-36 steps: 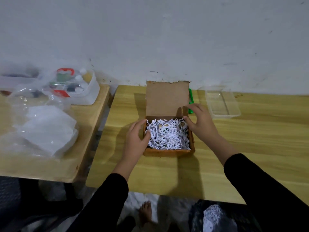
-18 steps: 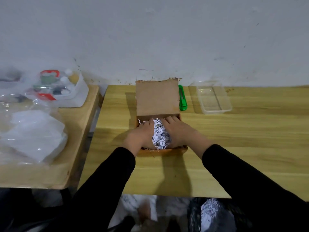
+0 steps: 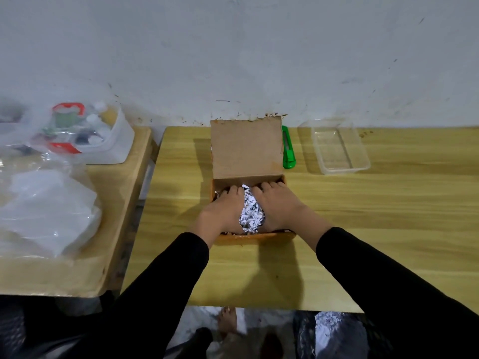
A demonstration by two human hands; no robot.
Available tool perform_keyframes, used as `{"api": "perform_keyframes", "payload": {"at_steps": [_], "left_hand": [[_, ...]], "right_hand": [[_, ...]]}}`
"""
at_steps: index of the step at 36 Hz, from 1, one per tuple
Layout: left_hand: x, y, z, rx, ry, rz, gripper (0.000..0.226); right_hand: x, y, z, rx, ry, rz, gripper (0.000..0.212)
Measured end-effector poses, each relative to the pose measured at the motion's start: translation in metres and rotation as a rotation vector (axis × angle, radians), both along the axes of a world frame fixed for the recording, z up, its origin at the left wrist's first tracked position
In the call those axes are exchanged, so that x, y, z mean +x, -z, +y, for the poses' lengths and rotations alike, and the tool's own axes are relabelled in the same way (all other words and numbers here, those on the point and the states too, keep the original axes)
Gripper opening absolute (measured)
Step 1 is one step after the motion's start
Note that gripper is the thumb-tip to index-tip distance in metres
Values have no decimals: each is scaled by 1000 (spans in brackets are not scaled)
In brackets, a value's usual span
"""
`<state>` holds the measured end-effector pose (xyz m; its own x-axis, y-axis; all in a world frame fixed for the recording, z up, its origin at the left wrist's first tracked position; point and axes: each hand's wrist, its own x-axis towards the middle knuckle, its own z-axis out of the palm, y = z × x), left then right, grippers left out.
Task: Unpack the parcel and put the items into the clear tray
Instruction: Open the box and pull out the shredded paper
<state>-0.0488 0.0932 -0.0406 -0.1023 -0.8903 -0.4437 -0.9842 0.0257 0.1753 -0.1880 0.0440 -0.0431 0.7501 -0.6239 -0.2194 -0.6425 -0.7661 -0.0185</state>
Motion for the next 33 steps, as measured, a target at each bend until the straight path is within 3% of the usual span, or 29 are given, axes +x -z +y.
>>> {"api": "perform_keyframes", "payload": {"at_steps": [7,19,33], "left_hand": [[2,2,1,40,-37,96,68],[-2,-1,5,38,-54,133,61],[-15,-12,12,-167,-80,104,52]], "right_hand": [[-2,2,2,26,-17,-44,61],[-3,2,9,118,49,-71,66],[-14,-16,20,117,189,-139,60]]}}
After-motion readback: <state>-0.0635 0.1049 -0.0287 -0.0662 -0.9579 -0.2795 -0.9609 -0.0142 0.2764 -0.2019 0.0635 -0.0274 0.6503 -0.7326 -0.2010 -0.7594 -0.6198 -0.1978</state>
